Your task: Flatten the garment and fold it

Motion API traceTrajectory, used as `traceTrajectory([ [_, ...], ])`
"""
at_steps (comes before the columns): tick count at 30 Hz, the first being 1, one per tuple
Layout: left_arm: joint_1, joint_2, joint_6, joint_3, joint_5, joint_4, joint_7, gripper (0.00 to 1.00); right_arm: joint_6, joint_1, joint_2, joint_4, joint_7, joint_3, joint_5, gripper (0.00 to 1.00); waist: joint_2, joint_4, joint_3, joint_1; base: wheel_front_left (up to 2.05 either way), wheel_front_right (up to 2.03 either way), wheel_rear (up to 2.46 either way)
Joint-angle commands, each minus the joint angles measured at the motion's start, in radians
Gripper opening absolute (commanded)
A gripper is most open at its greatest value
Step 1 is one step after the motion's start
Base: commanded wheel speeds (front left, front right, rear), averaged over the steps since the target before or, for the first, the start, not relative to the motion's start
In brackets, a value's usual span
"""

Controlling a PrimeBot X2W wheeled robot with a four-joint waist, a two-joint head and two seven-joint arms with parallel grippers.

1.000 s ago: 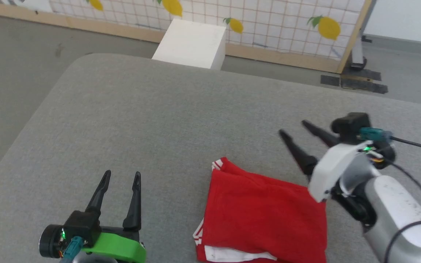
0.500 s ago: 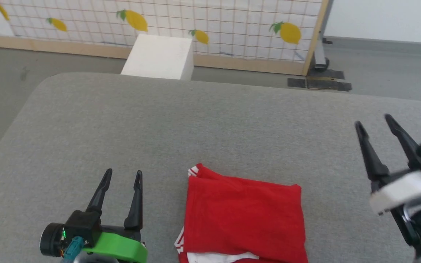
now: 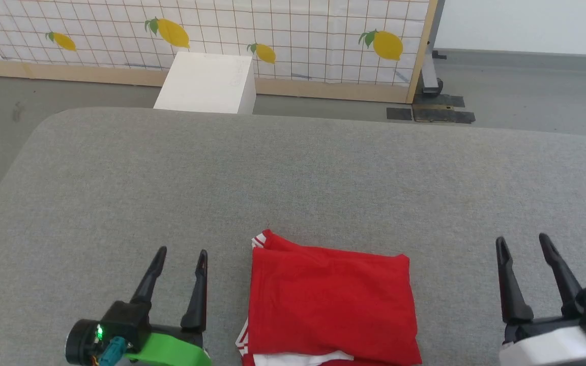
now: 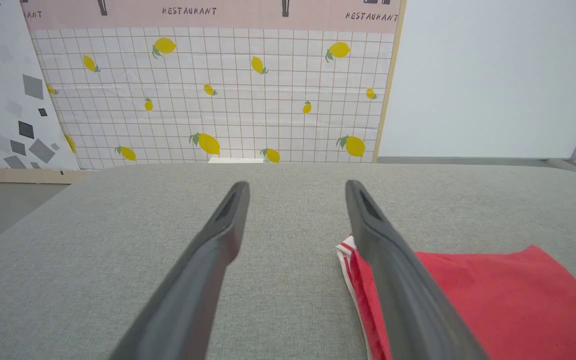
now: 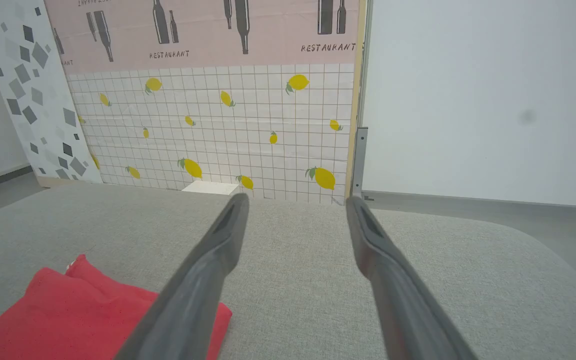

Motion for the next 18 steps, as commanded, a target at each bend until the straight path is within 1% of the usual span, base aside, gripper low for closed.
traceTrajectory([
  [1, 0.019, 0.009, -0.004, -0.006, -0.003, 0.009, -0.004, 1.0, -0.001, 0.018, 0.007, 0.003, -0.016, -0.002, -0.015, 1.0, 0.0, 0.002, 0.001, 0.0, 0.0, 0.0, 0.0],
  [7, 0.015, 0.01, -0.004, -0.014, -0.012, 0.019, -0.004, 1.0, -0.001, 0.04, 0.032, 0.026, -0.033, 0.004, -0.024, 1.0, 0.0, 0.009, 0.007, 0.0, 0.0, 0.0, 0.0],
  [18, 0.004, 0.01, -0.004, -0.009, -0.016, 0.02, -0.004, 1.0, -0.001, 0.027, 0.04, 0.044, -0.029, 0.005, -0.035, 1.0, 0.0, 0.017, 0.014, 0.0, 0.0, 0.0, 0.0],
])
